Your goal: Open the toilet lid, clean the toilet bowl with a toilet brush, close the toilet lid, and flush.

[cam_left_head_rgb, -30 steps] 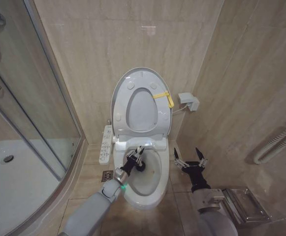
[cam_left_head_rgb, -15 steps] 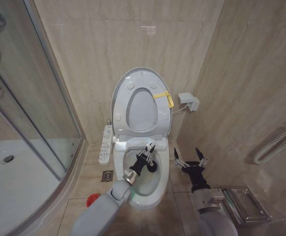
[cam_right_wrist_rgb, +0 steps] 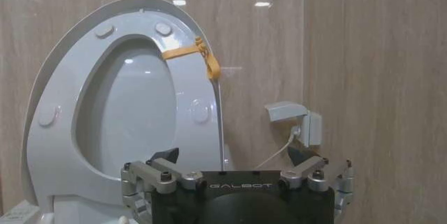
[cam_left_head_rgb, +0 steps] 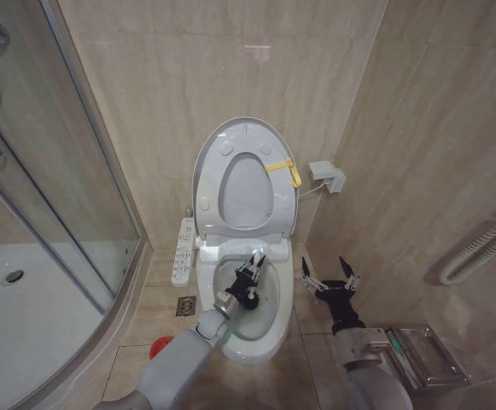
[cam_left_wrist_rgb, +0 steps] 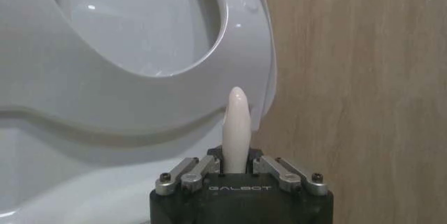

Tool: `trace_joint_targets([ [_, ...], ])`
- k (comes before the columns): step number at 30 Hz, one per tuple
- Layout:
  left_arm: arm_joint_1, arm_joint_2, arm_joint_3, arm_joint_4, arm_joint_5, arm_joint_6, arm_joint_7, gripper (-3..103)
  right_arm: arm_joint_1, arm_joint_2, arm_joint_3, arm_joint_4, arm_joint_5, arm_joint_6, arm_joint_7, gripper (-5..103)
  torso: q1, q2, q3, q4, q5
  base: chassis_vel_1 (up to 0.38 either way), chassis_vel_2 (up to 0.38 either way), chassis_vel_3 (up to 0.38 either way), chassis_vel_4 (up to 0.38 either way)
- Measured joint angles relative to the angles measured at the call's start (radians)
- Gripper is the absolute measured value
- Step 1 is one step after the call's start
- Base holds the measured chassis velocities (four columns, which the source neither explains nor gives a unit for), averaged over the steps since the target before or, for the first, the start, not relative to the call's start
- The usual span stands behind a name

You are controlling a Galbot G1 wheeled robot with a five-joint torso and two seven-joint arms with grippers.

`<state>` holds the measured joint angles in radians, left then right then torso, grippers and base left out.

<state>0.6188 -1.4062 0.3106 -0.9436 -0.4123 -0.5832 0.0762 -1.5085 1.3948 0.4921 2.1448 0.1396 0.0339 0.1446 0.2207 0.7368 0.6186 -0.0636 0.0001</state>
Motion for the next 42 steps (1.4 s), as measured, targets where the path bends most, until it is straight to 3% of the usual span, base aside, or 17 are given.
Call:
trace_joint_targets([
  [12,0.038,-0.017,0.033,-0.163,-0.001,0.017,-0.027,20,0.000,0.000,0.000,0.000,0.000,0.000,0.000,100,0.000,0.000,0.000,-0.0005,-0.0003,0.000,0.000,0.000,0.000],
  [24,-0.026,-0.037,0.015,0.036,0.000,-0.045,0.016,20,0.000,0.000,0.000,0.000,0.000,0.000,0.000,100,0.000,0.000,0.000,-0.0003,-0.0002,0.000,0.000,0.000,0.000],
  [34,-0.049,-0.068,0.006,0.006,0.003,-0.092,0.039,20,0.000,0.000,0.000,0.000,0.000,0.000,0.000,100,0.000,0.000,0.000,-0.0005,-0.0002,0.000,0.000,0.000,0.000],
  [42,-0.099,-0.098,0.033,0.105,-0.019,-0.104,0.074,20,0.000,0.000,0.000,0.000,0.000,0.000,0.000,100,0.000,0.000,0.000,-0.0002,-0.0001,0.000,0.000,0.000,0.000],
])
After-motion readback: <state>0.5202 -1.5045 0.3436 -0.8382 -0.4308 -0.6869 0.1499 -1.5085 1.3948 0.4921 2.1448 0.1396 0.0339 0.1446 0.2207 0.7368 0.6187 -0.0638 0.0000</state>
